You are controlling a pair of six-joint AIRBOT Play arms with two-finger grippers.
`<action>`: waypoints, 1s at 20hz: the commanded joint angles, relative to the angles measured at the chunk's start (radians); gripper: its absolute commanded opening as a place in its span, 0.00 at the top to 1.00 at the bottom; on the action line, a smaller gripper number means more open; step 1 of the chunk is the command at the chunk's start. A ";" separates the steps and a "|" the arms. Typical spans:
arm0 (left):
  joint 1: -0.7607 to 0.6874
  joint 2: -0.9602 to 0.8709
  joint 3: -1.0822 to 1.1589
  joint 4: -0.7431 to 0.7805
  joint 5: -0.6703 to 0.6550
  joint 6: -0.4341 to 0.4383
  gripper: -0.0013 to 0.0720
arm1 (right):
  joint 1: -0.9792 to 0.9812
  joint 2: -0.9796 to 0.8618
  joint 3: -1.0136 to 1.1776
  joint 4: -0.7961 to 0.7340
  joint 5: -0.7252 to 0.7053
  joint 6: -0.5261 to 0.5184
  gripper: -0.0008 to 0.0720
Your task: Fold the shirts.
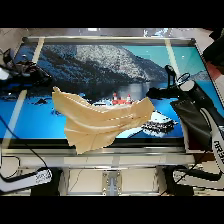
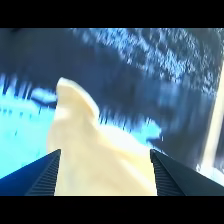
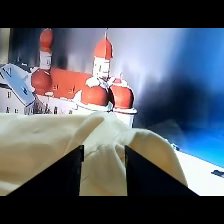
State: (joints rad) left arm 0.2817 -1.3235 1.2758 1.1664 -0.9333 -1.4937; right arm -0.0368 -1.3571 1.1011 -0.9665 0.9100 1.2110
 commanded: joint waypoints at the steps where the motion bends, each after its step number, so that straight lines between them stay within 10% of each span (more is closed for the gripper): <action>1: 0.055 0.286 -0.303 -0.003 -0.069 -0.183 0.16 | -0.077 0.036 0.076 -0.047 0.152 0.011 0.56; 7: 0.049 0.690 -0.863 -0.214 -0.118 -0.351 0.19 | -0.158 0.183 0.076 -0.055 0.146 0.010 0.56; 20: -0.051 0.714 -1.041 -0.165 -0.278 -0.631 0.25 | -0.158 0.254 0.077 -0.054 0.148 0.005 0.56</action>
State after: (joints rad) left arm 0.2756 -0.6121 0.2817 0.9943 -1.2213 -2.0289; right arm -0.1936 -1.1065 1.1774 -1.0210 1.0565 1.2163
